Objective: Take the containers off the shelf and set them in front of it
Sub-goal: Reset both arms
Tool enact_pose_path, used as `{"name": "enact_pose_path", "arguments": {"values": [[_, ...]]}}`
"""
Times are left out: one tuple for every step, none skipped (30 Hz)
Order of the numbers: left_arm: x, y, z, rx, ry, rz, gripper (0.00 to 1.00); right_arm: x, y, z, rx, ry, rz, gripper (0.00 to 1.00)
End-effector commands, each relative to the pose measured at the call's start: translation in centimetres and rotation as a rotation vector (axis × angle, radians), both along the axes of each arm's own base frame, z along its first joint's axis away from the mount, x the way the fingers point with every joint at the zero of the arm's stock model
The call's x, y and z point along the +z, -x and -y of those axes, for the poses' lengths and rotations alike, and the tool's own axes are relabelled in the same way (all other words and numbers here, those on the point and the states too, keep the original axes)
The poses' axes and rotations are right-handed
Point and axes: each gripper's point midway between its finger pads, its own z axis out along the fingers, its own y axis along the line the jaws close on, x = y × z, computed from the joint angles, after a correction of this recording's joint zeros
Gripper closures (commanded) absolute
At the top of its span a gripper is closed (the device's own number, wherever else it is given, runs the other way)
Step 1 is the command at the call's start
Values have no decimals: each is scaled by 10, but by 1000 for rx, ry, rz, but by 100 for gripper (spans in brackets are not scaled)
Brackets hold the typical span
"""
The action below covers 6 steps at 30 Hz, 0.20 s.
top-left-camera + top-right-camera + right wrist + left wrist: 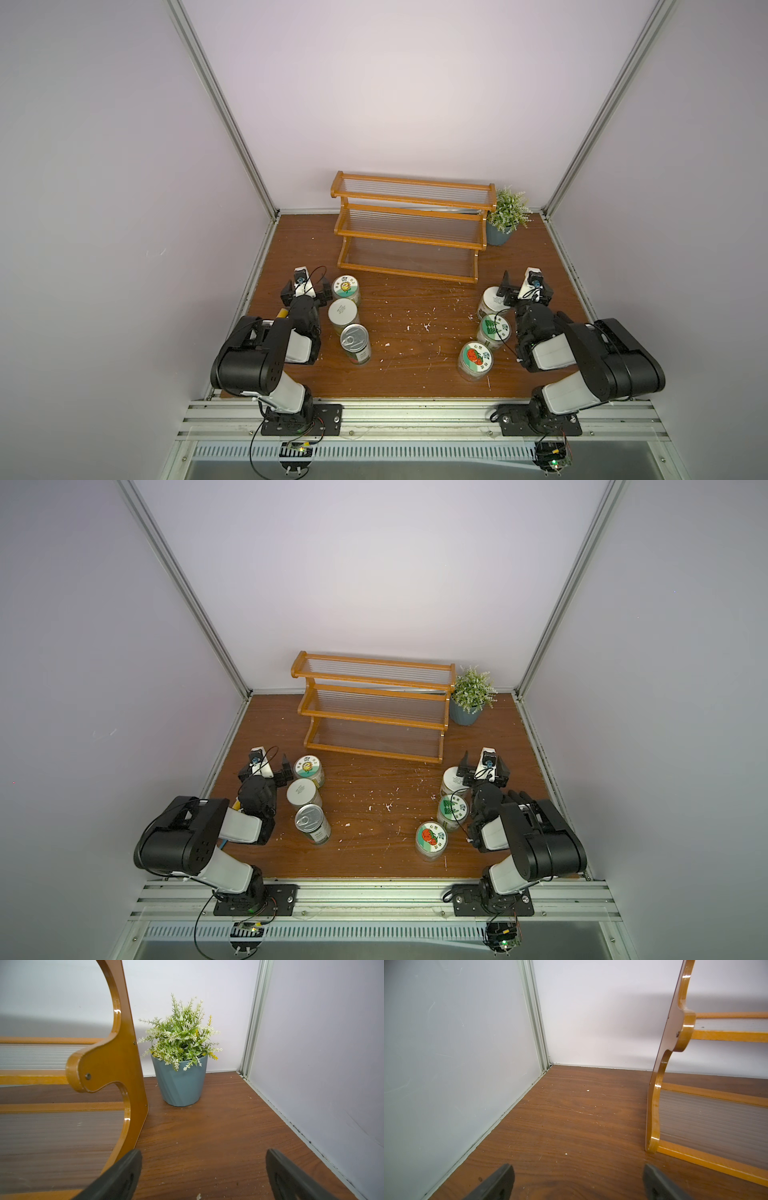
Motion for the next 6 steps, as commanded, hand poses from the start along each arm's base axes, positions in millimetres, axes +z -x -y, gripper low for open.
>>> {"name": "enact_pose_path", "arguments": {"values": [[6,0,0,7,-8,23,1,-14,0,3,-23,29,-69,1],[5,0,0,8,-8,22,1,-14,0,4,-23,28,-67,1],[6,0,0,7,-7,23,1,-14,0,4,-23,29,-66,1],[6,0,0,7,-8,23,1,-14,0,4,-23,28,-66,1],[5,0,0,7,-8,22,1,-14,0,3,-21,28,-66,1],[6,0,0,7,-8,23,1,-14,0,3,-20,29,-65,1]]}}
